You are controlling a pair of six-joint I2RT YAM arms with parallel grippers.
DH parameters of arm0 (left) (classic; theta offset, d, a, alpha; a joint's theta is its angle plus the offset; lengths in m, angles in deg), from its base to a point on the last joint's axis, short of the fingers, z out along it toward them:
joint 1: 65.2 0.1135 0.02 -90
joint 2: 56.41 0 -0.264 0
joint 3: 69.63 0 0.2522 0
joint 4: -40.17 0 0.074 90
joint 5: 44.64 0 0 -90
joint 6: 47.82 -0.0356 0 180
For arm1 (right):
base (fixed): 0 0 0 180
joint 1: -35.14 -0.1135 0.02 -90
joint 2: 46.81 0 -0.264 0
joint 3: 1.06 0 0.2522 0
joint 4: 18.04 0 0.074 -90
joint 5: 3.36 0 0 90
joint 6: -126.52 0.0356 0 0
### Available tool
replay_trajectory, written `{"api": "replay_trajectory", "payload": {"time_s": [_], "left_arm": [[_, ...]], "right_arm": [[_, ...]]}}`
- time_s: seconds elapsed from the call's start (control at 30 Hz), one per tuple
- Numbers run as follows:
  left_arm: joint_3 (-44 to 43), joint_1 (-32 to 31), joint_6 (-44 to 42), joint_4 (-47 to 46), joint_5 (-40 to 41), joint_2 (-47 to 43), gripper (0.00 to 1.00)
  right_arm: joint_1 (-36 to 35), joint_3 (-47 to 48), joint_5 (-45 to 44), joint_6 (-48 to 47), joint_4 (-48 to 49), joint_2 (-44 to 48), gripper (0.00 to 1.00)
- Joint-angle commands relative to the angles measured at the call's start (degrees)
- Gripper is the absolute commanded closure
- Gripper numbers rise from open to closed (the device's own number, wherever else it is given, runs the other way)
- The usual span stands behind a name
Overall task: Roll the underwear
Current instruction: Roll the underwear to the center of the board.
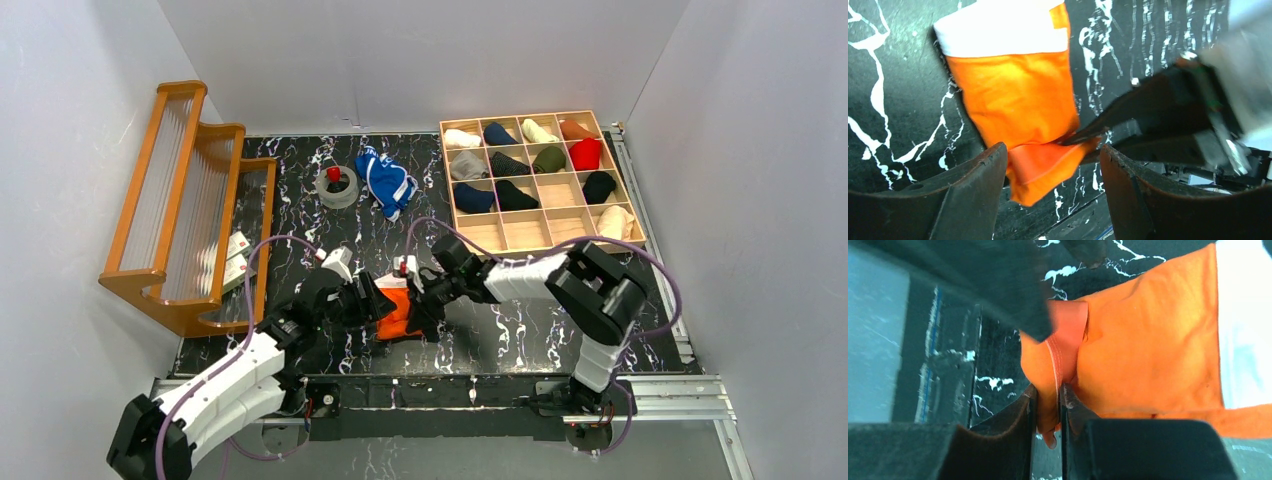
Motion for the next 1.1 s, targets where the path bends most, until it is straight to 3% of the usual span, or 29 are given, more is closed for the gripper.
{"api": "replay_trajectory", "payload": {"time_s": [0.0, 0.37, 0.83, 1.0, 1.07], "left_arm": [[0.9, 0.1, -3.0, -0.4, -0.7, -5.0, 0.34], [4.4, 0.1, -2.3, -1.0, -1.3, -9.0, 0.36], [5.9, 0.0, -6.7, -11.7, -11.0, -3.7, 0.34], [9.2, -0.1, -4.9, -22.3, -13.3, -2.7, 0.33], [8.5, -0.7, -6.1, -21.0, -14.4, 0.1, 0.35]], "right_arm": [[1.1, 8.2, 6.9, 8.9, -14.2, -8.2, 0.99], [5.6, 15.1, 17.4, 20.6, -20.6, -18.3, 0.99], [7.9, 17.7, 18.7, 21.6, -24.5, -23.1, 0.99], [8.7, 19.7, 19.1, 20.8, -26.7, -22.9, 0.99], [8.7, 20.6, 19.0, 20.5, -28.3, -22.4, 0.99]]}}
